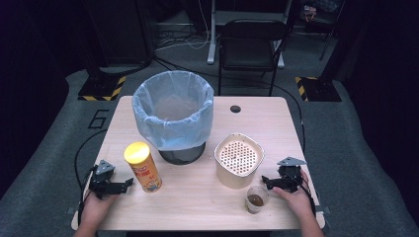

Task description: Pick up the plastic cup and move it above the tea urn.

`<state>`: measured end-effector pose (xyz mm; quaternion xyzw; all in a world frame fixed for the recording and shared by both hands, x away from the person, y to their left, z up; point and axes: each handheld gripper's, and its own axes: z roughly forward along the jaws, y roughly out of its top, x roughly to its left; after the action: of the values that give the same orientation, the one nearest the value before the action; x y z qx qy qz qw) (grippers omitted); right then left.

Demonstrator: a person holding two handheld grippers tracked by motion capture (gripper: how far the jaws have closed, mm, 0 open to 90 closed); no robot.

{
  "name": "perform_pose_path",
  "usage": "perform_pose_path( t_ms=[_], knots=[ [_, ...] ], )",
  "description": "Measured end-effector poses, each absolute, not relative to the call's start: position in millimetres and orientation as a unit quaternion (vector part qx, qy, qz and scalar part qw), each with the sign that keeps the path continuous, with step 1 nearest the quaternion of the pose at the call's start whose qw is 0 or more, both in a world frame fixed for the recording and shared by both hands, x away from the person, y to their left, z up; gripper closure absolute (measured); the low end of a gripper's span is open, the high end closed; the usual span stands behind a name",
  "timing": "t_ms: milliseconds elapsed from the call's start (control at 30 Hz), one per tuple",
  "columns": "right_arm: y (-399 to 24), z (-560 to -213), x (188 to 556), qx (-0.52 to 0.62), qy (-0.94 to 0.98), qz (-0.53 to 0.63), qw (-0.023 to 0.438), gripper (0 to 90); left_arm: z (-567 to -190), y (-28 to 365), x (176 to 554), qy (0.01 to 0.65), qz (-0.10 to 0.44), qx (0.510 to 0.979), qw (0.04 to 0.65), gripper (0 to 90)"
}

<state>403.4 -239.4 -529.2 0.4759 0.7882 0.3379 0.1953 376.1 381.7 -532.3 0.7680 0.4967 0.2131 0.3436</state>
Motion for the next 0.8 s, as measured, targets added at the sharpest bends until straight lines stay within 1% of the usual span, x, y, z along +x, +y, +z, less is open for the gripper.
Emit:
perform_pose_path(
  t_ms=[200,333,400,600,700,800],
  knots=[
    [-239.5,-529.1,402.8,0.475,0.789,0.335,0.197,1.3,-531.2,382.0,375.5,0.499,0.209,0.77,0.339,6.1],
    [-239.5,-528.5,400.5,0.47,0.788,0.345,0.199,9.0,-532.1,381.0,374.6,0.502,0.218,0.765,0.34,6.4],
    [-240.9,-528.1,399.2,0.467,0.786,0.35,0.205,15.8,-532.1,380.8,373.7,0.504,0.219,0.763,0.34,6.6],
    [-241.2,-527.6,396.9,0.473,0.78,0.355,0.205,18.1,-532.1,380.6,372.9,0.506,0.22,0.762,0.34,7.2],
    [-242.1,-527.5,396.1,0.474,0.778,0.356,0.208,23.3,-532.1,380.8,372.9,0.506,0.22,0.762,0.34,7.4],
    [-243.2,-527.4,395.8,0.474,0.777,0.358,0.209,25.5,-531.7,381.3,372.9,0.506,0.22,0.762,0.339,8.0]
  ],
)
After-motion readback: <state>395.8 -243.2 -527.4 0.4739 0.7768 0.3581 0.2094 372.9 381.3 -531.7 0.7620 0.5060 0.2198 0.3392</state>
